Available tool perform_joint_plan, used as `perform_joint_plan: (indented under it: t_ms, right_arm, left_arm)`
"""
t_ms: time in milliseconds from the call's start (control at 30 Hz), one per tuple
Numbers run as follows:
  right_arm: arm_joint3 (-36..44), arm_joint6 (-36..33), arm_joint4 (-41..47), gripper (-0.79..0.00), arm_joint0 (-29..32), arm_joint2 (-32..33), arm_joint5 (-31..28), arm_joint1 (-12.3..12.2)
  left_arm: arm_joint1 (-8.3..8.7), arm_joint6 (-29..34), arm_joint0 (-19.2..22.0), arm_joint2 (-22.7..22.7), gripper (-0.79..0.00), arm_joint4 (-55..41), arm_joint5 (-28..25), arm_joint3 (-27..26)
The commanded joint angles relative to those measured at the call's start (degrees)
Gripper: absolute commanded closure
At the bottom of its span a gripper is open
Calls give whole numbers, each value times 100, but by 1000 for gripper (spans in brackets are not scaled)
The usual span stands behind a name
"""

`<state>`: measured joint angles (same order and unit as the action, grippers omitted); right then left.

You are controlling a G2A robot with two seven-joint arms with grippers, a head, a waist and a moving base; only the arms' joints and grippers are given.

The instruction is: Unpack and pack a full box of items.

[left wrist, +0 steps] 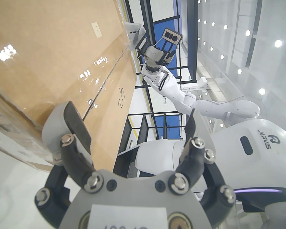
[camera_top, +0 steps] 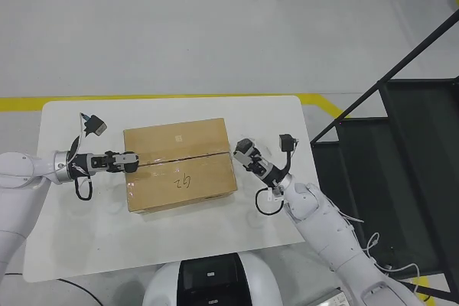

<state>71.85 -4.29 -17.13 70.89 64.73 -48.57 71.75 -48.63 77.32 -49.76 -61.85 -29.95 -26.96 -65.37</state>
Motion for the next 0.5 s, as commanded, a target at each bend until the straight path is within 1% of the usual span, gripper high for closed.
perform_joint_plan:
  t_ms: [0, 467]
  right_arm:
    - [74, -52, -96, -785, -32, -16, 74, 4]
    - [198, -740, -201, -785, -408, -391, 551, 86]
  left_arm:
    - [0, 0, 0, 0, -785, 0, 0, 0]
    - [0, 0, 0, 0, -785, 0, 0, 0]
